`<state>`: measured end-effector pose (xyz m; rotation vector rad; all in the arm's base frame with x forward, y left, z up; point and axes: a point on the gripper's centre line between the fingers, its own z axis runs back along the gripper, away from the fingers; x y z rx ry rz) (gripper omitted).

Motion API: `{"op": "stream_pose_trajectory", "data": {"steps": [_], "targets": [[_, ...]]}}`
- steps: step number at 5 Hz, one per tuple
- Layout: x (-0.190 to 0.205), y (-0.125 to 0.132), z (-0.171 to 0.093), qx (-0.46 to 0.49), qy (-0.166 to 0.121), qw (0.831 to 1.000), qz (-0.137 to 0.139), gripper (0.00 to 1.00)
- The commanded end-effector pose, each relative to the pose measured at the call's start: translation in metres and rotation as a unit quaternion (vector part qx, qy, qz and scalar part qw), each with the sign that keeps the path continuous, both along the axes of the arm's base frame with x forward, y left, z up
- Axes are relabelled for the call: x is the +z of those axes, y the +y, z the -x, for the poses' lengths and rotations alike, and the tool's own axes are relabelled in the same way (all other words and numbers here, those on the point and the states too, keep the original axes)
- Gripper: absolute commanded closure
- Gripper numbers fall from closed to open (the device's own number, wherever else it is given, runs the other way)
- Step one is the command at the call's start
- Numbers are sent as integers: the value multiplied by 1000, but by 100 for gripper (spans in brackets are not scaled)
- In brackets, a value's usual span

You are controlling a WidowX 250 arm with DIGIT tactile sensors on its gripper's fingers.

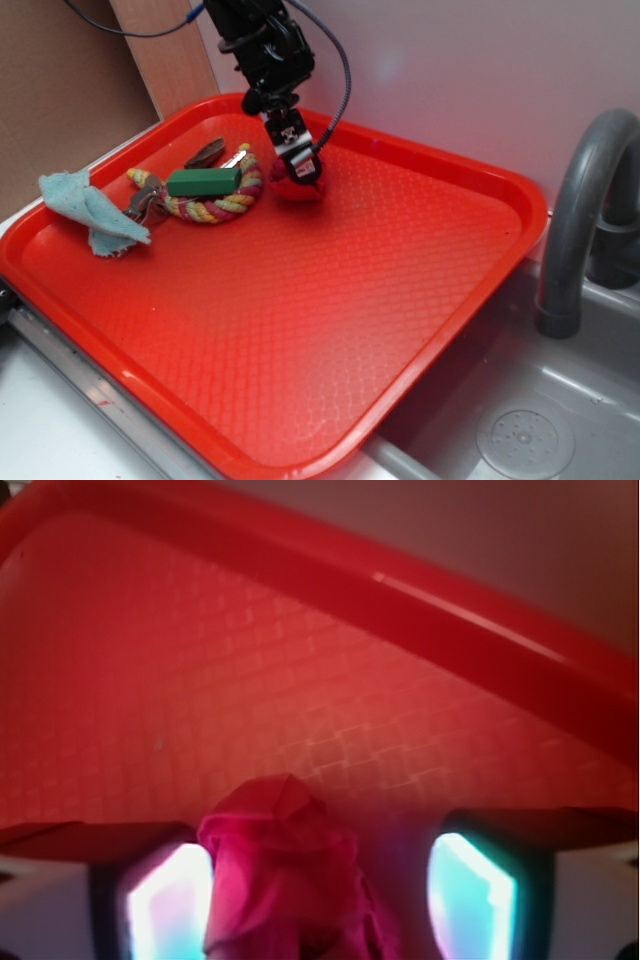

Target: Grab the red paper.

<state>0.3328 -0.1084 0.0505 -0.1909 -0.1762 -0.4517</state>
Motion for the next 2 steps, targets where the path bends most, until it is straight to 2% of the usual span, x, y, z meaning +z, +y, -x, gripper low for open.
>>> {"op": "stream_pose_trajectory", "data": {"steps": [1,2], "targets": [[17,-12,25,-62,-25,998,-9,100],[37,-14,30,-44,-31,998,-17,100]]}}
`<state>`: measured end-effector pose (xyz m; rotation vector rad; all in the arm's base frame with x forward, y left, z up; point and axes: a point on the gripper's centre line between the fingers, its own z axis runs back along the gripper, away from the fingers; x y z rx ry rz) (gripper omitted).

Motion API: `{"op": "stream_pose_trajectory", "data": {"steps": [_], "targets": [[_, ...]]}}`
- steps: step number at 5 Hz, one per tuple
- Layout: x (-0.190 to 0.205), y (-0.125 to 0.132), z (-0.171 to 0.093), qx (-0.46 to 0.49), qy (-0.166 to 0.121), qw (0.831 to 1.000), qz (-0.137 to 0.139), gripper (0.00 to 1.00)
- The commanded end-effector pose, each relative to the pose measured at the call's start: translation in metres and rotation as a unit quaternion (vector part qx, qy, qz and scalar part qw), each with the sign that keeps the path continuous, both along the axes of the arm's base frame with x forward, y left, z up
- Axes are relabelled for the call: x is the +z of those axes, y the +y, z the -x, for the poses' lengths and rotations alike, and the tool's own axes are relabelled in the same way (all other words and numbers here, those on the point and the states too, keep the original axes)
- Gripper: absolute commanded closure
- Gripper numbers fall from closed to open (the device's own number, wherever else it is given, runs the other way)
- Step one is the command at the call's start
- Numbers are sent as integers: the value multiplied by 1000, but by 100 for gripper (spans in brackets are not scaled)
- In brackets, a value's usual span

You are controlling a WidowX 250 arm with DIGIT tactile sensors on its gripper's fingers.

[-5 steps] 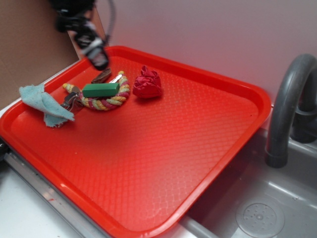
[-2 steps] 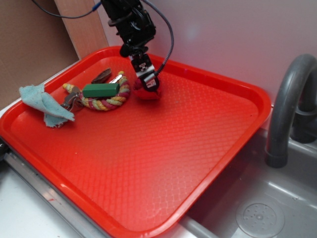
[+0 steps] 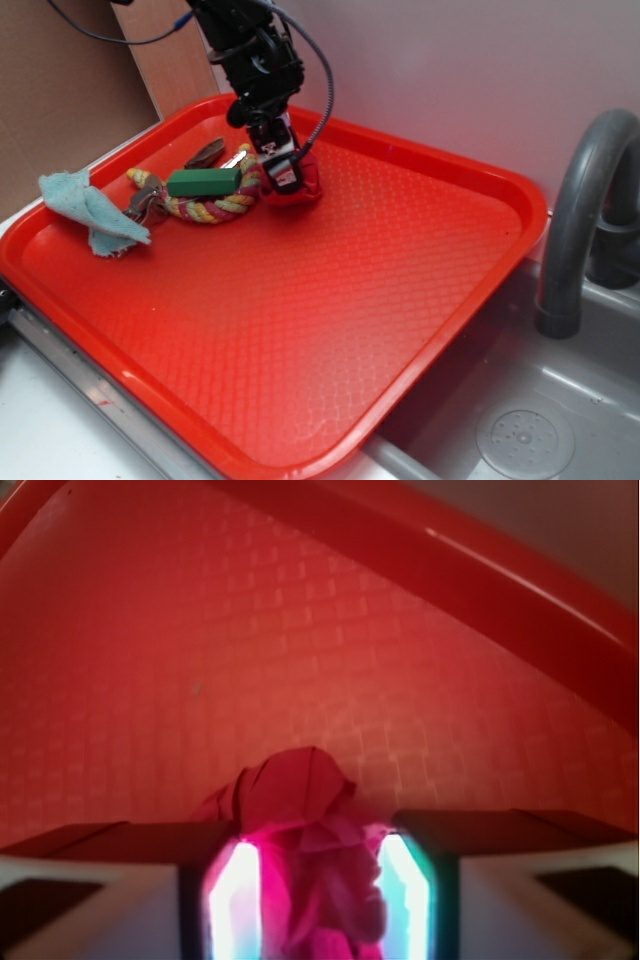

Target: Grab the red paper.

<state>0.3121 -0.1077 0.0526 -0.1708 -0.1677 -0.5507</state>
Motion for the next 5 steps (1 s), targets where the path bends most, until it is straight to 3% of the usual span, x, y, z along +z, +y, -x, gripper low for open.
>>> {"op": "stream_pose_trajectory", "data": {"steps": [1,2,4,5], "targets": [[85,-10,9,65,-48,997,9,100],[135,1,14,131,-64,989,16,100],[232,26,96,325,-22,944,44,100],[240,30,114,297,-3,953,66,100]]}}
